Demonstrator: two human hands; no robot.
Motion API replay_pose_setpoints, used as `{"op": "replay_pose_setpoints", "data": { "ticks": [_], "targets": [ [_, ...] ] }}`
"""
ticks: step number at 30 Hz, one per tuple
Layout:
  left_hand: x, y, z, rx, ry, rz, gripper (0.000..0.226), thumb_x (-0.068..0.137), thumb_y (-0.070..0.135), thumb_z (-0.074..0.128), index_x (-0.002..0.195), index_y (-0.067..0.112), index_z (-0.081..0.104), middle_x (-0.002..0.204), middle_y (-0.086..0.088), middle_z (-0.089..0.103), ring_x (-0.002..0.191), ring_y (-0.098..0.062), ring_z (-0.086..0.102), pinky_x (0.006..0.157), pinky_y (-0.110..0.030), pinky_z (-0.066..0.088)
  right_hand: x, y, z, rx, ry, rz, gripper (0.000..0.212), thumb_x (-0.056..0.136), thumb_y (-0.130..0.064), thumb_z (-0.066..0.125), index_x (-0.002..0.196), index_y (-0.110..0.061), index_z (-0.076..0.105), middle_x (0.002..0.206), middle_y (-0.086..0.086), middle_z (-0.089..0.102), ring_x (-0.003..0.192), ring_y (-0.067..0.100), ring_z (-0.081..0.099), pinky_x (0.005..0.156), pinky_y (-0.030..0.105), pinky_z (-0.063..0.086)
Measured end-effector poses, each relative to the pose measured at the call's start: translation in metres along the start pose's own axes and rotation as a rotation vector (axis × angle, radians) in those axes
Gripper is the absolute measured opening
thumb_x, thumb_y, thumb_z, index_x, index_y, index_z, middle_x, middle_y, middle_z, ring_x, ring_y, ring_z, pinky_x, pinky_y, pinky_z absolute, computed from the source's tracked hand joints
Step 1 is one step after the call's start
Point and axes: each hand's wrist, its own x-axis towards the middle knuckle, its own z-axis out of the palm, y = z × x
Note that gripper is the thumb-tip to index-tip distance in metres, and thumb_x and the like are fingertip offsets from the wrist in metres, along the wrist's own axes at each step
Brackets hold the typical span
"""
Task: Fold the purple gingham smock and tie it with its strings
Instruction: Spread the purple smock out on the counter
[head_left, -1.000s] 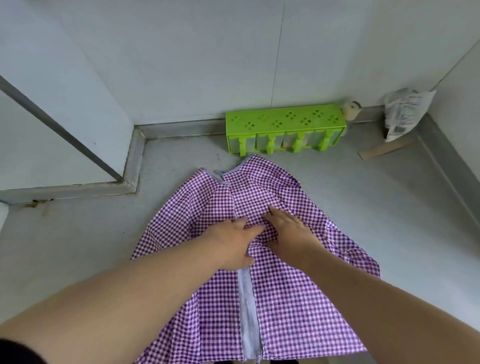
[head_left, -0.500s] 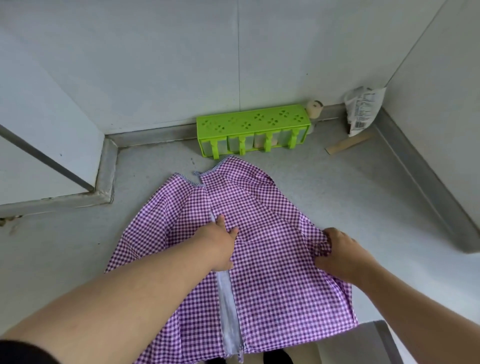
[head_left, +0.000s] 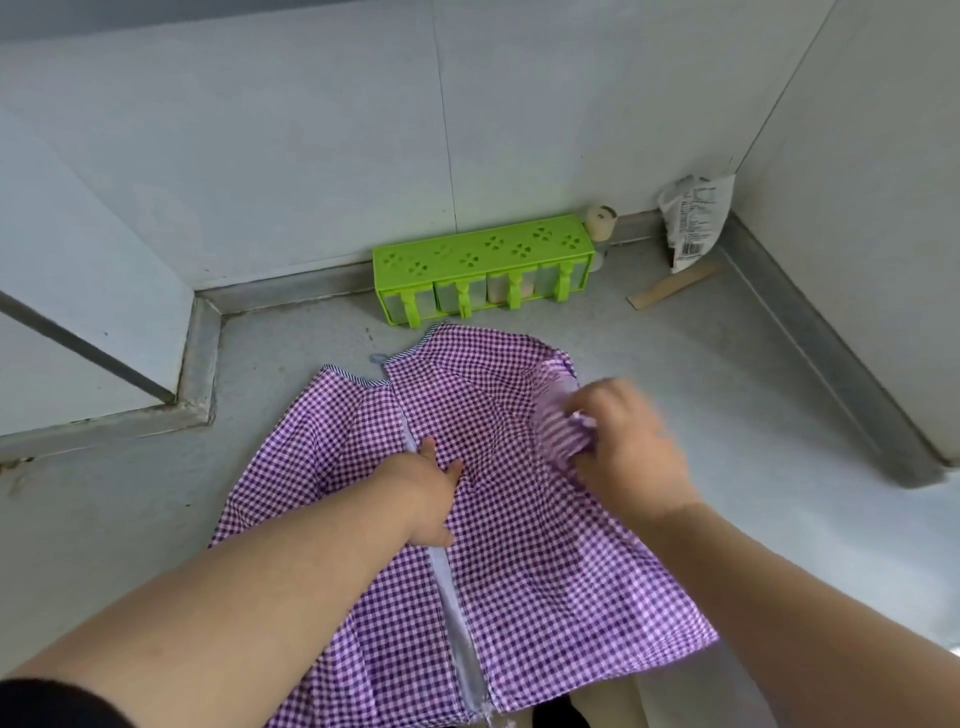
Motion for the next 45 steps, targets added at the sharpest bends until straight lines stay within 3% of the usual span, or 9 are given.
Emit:
{"op": "replay_pose_setpoints", "data": {
  "ticks": [2, 5, 8, 10, 17, 21, 35, 40, 45],
  "targets": [
    [0.0, 0.0, 0.001, 0.002, 0.012, 0.002, 0.106, 0.094, 0.073, 0.053, 0.167, 0.025, -0.008, 0.171, -0.025, -0.013, 0.151, -0.046, 0.034, 0.108, -0.048, 0.05, -0.009, -0.005, 0.019, -0.135, -0.391, -0.248, 0.042, 0.084, -0.033, 0.071, 0.126, -0.032, 0.069, 0.134, -0.011, 0.061, 0.125, 0.013, 0.055, 0.11, 0.035, 0.042],
    [0.0, 0.001, 0.003, -0.009, 0.023, -0.008, 0.107, 0.094, 0.072, 0.054, 0.166, 0.025, -0.01, 0.17, -0.025, -0.015, 0.151, -0.048, 0.032, 0.109, -0.049, 0.05, -0.021, 0.004, 0.03, 0.132, -0.751, -0.05, 0.037, 0.091, -0.037, 0.058, 0.125, -0.037, 0.072, 0.146, -0.014, 0.053, 0.135, 0.002, 0.044, 0.117, 0.021, 0.03],
    [-0.003, 0.002, 0.004, -0.024, 0.028, -0.013, 0.104, 0.096, 0.07, 0.052, 0.166, 0.025, -0.01, 0.17, -0.024, -0.016, 0.152, -0.046, 0.032, 0.107, -0.048, 0.051, -0.019, 0.02, 0.027, 0.628, -0.316, 0.539, 0.038, 0.1, -0.018, 0.041, 0.099, -0.035, 0.075, 0.127, -0.003, 0.067, 0.108, 0.013, 0.066, 0.1, 0.039, 0.055],
    [-0.006, 0.004, 0.003, -0.024, 0.03, -0.011, 0.102, 0.097, 0.069, 0.052, 0.166, 0.025, -0.01, 0.17, -0.024, -0.016, 0.152, -0.046, 0.03, 0.107, -0.048, 0.049, -0.018, 0.03, 0.018, 0.45, -0.211, 0.718, 0.039, 0.1, -0.006, 0.041, 0.112, -0.033, 0.066, 0.136, 0.002, 0.061, 0.092, 0.015, 0.069, 0.069, 0.034, 0.059],
    [-0.007, 0.003, 0.001, -0.025, 0.026, -0.005, 0.101, 0.097, 0.069, 0.052, 0.166, 0.026, -0.009, 0.17, -0.024, -0.016, 0.151, -0.046, 0.032, 0.108, -0.048, 0.05, -0.028, 0.036, 0.031, 0.207, -0.617, 0.662, 0.077, 0.084, -0.053, 0.078, 0.149, -0.034, 0.042, 0.134, -0.007, 0.066, 0.112, 0.015, 0.065, 0.103, 0.035, 0.051],
    [-0.006, 0.003, 0.0, -0.018, 0.018, 0.002, 0.102, 0.097, 0.07, 0.05, 0.166, 0.026, -0.009, 0.17, -0.023, -0.016, 0.149, -0.046, 0.036, 0.105, -0.046, 0.053, -0.036, 0.028, 0.053, 0.046, -0.693, 0.487, 0.043, 0.094, -0.051, 0.064, 0.134, -0.036, 0.06, 0.127, -0.011, 0.069, 0.106, 0.012, 0.065, 0.102, 0.035, 0.053],
    [-0.008, 0.003, -0.001, -0.011, 0.025, 0.009, 0.101, 0.098, 0.069, 0.05, 0.166, 0.025, -0.008, 0.171, -0.023, -0.014, 0.15, -0.043, 0.037, 0.107, -0.046, 0.052, 0.059, -0.027, -0.054, 0.288, -0.051, 0.301, 0.028, 0.101, -0.042, 0.062, 0.117, -0.029, 0.043, 0.09, -0.012, 0.061, 0.072, 0.006, 0.064, 0.06, 0.024, 0.049],
    [-0.005, 0.001, 0.003, -0.024, 0.046, 0.013, 0.102, 0.094, 0.071, 0.054, 0.168, 0.026, -0.001, 0.172, -0.024, -0.011, 0.149, -0.041, 0.039, 0.109, -0.046, 0.05, 0.025, -0.027, -0.016, -0.028, -0.863, -0.051, 0.068, 0.092, -0.024, 0.063, 0.153, -0.032, 0.033, 0.144, 0.003, 0.059, 0.125, 0.019, 0.062, 0.104, 0.041, 0.055],
    [-0.004, 0.002, 0.005, -0.02, 0.056, 0.003, 0.099, 0.094, 0.071, 0.054, 0.168, 0.027, 0.006, 0.172, -0.024, -0.011, 0.147, -0.042, 0.04, 0.107, -0.046, 0.052, 0.01, 0.024, -0.001, -0.308, -0.65, 0.119, 0.088, 0.089, 0.006, 0.054, 0.16, -0.04, 0.027, 0.166, -0.01, 0.031, 0.151, 0.02, 0.031, 0.125, 0.046, 0.027]
  ]
}}
